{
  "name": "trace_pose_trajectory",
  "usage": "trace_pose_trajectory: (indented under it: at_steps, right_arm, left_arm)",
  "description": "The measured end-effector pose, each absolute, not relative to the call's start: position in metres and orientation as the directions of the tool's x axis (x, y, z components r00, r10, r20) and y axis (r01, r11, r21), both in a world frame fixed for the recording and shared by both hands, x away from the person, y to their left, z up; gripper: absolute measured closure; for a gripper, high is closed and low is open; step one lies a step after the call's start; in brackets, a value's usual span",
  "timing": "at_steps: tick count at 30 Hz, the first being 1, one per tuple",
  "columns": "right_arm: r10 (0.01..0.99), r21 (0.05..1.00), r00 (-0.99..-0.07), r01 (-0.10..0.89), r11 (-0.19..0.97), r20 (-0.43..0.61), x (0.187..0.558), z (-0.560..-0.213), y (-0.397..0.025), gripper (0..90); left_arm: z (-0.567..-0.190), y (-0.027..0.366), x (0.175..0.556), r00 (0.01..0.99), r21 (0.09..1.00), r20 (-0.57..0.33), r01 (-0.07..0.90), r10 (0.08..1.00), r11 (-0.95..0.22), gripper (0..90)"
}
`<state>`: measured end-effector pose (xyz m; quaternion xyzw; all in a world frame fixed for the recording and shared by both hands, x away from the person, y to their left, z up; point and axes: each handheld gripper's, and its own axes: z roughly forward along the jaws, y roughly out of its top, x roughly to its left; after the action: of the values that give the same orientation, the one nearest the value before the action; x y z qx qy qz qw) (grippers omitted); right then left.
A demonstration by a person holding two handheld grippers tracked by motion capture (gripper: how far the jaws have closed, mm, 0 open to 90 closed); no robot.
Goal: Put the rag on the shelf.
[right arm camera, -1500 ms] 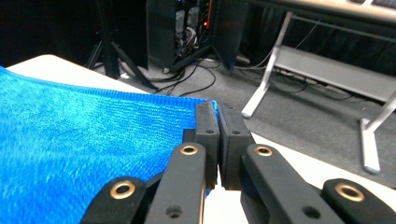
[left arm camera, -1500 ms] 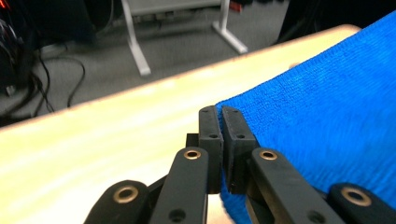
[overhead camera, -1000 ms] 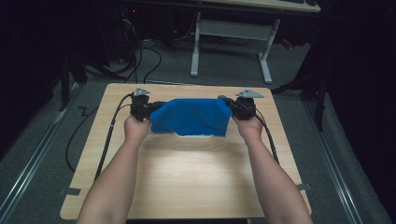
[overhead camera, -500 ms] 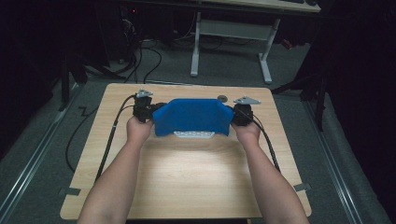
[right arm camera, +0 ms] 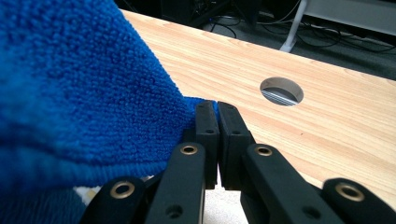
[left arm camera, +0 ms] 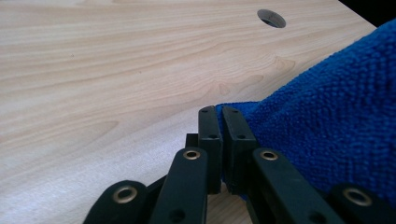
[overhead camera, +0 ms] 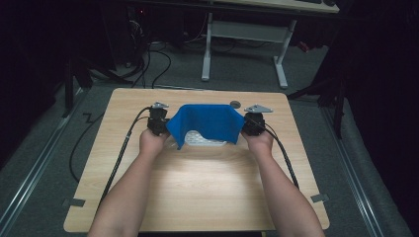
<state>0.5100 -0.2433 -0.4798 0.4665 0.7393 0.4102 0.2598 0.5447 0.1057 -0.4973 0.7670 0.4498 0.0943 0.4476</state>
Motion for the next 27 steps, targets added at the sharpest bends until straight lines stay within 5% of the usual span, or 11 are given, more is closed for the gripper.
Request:
trace_pose_trajectory:
  at_steps: [10, 15, 18, 27]
  right_arm:
    - [0.903, 0.847, -0.429, 0.485, 0.217, 0.015, 0.507, -0.49, -0.244, 88.8]
    - [0.905, 0.845, -0.424, 0.493, 0.208, 0.025, 0.506, -0.491, -0.245, 87.8]
    - [0.904, 0.85, -0.426, 0.487, 0.201, 0.03, 0.506, -0.488, -0.246, 80.8]
    - [0.916, 0.868, -0.4, 0.463, 0.179, 0.025, 0.505, -0.47, -0.251, 65.9]
  left_arm:
    - [-0.503, 0.105, 0.542, 0.575, 0.762, -0.268, 0.617, 0.773, -0.195, 86.5]
    - [-0.5, 0.105, 0.54, 0.578, 0.775, -0.24, 0.598, 0.78, -0.205, 74.4]
    - [-0.494, 0.106, 0.537, 0.573, 0.788, -0.212, 0.579, 0.792, -0.208, 65.4]
    - [-0.47, 0.122, 0.531, 0.542, 0.818, -0.165, 0.542, 0.824, -0.193, 59.3]
